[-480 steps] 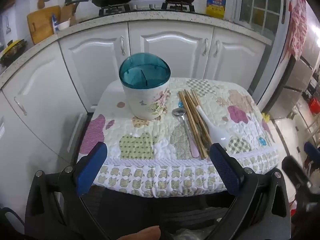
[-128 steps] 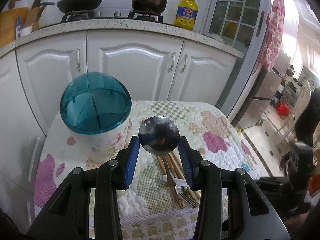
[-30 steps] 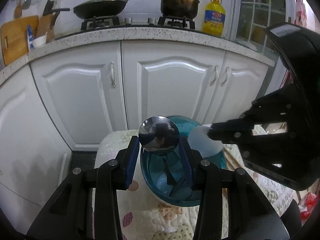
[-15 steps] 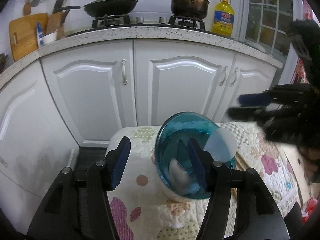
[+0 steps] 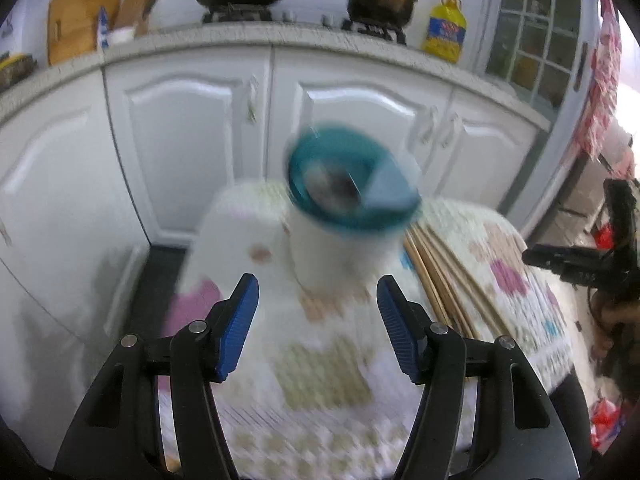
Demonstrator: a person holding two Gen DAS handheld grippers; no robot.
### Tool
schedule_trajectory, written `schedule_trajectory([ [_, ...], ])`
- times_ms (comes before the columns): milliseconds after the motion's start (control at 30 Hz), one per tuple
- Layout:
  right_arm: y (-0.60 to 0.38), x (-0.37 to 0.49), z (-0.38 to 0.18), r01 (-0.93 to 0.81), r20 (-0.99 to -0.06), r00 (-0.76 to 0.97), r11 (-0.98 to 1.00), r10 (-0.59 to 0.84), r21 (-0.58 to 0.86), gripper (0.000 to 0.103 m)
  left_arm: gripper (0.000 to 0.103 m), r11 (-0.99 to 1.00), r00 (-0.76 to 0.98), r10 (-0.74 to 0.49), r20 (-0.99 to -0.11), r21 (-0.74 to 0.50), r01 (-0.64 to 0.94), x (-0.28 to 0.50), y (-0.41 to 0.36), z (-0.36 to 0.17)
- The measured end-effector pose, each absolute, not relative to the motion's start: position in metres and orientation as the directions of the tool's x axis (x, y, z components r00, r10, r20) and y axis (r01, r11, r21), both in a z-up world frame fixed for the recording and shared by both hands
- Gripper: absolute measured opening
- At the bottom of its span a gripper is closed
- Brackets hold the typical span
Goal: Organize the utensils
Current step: 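Open the left tool to drop the metal spoon into the holder and withdraw, then reach the left tool to the wooden chopsticks and close on one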
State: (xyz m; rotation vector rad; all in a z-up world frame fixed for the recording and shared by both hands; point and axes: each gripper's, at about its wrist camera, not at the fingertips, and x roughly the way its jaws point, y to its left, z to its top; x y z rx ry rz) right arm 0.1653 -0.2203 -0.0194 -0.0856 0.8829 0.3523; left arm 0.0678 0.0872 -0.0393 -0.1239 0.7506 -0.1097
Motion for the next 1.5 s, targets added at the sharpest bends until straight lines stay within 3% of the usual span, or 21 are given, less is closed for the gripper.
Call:
schedule_trajectory([
  [267, -0.295, 0.114, -0.108, -0.142, -0.827, 0.511, 0.971, 0.236, 0.190, 0.043, 0.062, 0.969, 0.599, -0.246, -0.762, -0.194, 0.152, 0.068, 0.012, -0.092],
  [367, -0.304, 0.096, -0.116, -0.157, -0.767, 0.582, 0.963, 0.269, 0.219, 0.047, 0.062, 0.967, 0.579, -0.253, -0.775, -0.188, 0.171, 0.075, -0.005, -0.100],
  [533, -0.302, 0.096, -0.117, -0.186, -0.731, 0.593, 0.941, 0.337, 0.283, 0.073, 0.062, 0.970, 0.556, -0.243, -0.795, -0.183, 0.162, 0.088, -0.019, -0.109],
  [700, -0.277, 0.094, -0.120, -0.257, -0.756, 0.580, 0.949, 0.303, 0.183, 0.098, 0.062, 0.978, 0.573, -0.208, -0.793, -0.148, 0.150, 0.107, -0.031, -0.110],
  [833, -0.268, 0.091, -0.126, -0.268, -0.766, 0.590, 0.957, 0.257, 0.114, 0.099, 0.062, 0.988, 0.589, -0.153, -0.794, -0.124, 0.090, 0.126, -0.034, -0.115],
  [1000, -0.277, 0.089, -0.126, -0.265, -0.738, 0.603, 0.949, 0.302, 0.172, 0.099, 0.062, 0.990, 0.573, -0.135, -0.808, -0.130, 0.049, 0.145, -0.031, -0.124],
  [1367, -0.280, 0.089, -0.124, -0.267, -0.730, 0.601, 0.943, 0.325, 0.201, 0.101, 0.061, 0.979, 0.566, -0.198, -0.800, -0.138, 0.148, 0.143, -0.057, -0.119],
  [1500, -0.279, 0.090, -0.124, -0.266, -0.729, 0.601, 0.942, 0.329, 0.206, 0.101, 0.061, 0.987, 0.586, -0.161, -0.794, -0.126, 0.099, 0.155, -0.053, -0.116],
])
